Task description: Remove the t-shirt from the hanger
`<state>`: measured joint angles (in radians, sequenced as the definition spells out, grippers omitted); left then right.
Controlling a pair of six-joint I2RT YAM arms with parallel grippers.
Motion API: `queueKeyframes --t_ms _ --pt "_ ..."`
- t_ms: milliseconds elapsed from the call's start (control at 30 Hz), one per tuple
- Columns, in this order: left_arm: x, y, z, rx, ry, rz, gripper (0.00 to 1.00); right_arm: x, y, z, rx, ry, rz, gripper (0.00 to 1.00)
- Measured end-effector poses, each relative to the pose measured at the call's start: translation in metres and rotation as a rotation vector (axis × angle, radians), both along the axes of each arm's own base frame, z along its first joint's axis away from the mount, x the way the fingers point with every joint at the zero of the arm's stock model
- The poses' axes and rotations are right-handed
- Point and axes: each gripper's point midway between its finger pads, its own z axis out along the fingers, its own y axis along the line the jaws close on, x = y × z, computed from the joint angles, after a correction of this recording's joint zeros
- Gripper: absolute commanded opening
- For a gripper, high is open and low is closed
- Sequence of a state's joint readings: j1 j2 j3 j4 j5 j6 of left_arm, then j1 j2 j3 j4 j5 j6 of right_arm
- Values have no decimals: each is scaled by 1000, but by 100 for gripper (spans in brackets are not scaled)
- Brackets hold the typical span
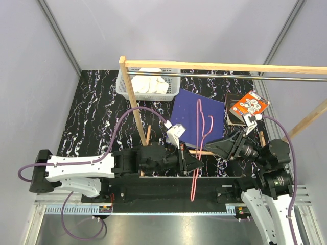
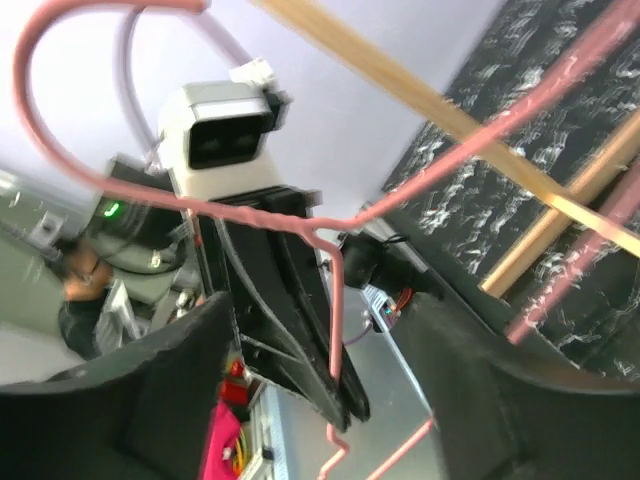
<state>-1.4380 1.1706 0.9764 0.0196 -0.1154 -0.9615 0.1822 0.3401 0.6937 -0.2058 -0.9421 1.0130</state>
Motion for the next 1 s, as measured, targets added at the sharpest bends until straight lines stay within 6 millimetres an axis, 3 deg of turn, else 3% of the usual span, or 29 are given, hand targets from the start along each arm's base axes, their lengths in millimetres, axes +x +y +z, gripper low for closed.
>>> queueKeyframes --t_ms 167,400,533,800,1000 --pt "8 14 -4 127 -41 117 0 21 -16 -17 -100 70 -198 100" --pt "14 38 20 205 -197 244 0 28 -45 -13 -214 29 -413 99" --pt "38 55 30 281 -315 345 0 28 -57 -15 -254 8 -488 100" --pt "93 68 79 315 -447 497 0 28 -64 -25 -287 29 -526 100" --pt "116 68 88 361 -522 529 0 28 -65 -32 -295 45 -528 100"
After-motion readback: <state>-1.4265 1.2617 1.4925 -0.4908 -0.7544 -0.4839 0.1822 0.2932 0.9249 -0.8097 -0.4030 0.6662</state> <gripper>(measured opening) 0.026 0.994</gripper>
